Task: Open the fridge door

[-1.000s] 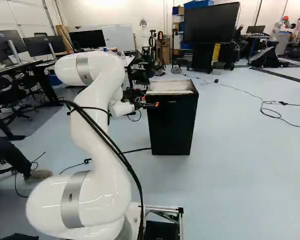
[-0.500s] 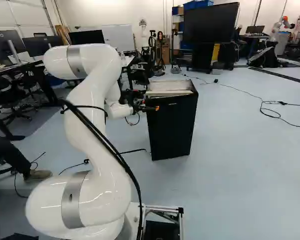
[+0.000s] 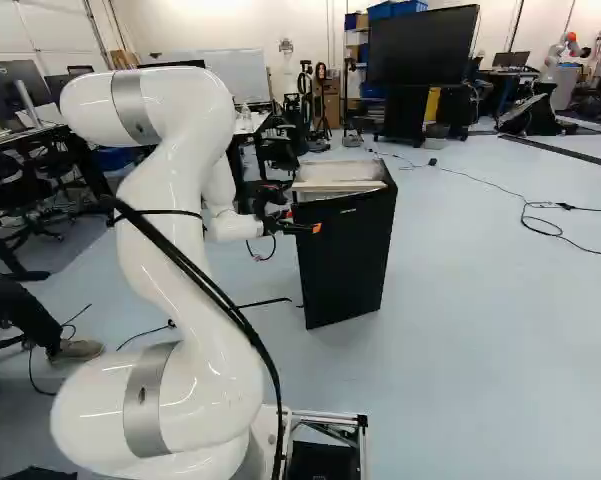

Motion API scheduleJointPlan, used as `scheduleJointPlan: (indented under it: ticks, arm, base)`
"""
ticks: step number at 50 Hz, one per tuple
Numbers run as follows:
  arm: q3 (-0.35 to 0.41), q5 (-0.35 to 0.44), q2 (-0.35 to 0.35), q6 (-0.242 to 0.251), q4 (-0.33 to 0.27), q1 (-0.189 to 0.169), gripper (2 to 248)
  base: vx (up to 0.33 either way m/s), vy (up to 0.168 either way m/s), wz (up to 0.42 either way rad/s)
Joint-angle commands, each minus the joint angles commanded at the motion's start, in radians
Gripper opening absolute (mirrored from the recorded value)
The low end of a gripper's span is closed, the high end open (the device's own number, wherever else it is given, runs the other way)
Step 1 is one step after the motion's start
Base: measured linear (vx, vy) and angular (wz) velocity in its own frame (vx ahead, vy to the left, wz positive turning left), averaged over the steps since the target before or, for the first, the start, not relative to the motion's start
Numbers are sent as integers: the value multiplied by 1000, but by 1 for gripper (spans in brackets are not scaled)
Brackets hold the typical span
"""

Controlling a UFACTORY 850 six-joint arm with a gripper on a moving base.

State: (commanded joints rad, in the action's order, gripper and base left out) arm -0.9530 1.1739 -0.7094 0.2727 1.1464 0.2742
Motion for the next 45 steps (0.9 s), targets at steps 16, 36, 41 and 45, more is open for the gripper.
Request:
scheduleJointPlan:
  ticks: [16,36,41,45]
  arm:
    - [99,55,59,0,80,15,247]
    - [221,131,129,0,199,35,247]
    - [250,141,145,0,215,36,247]
    - [272,144,158,0,219,36,247]
  base:
    - [0,0,0]
    - [0,0,0]
    - [0,0,0]
    - [0,0,0]
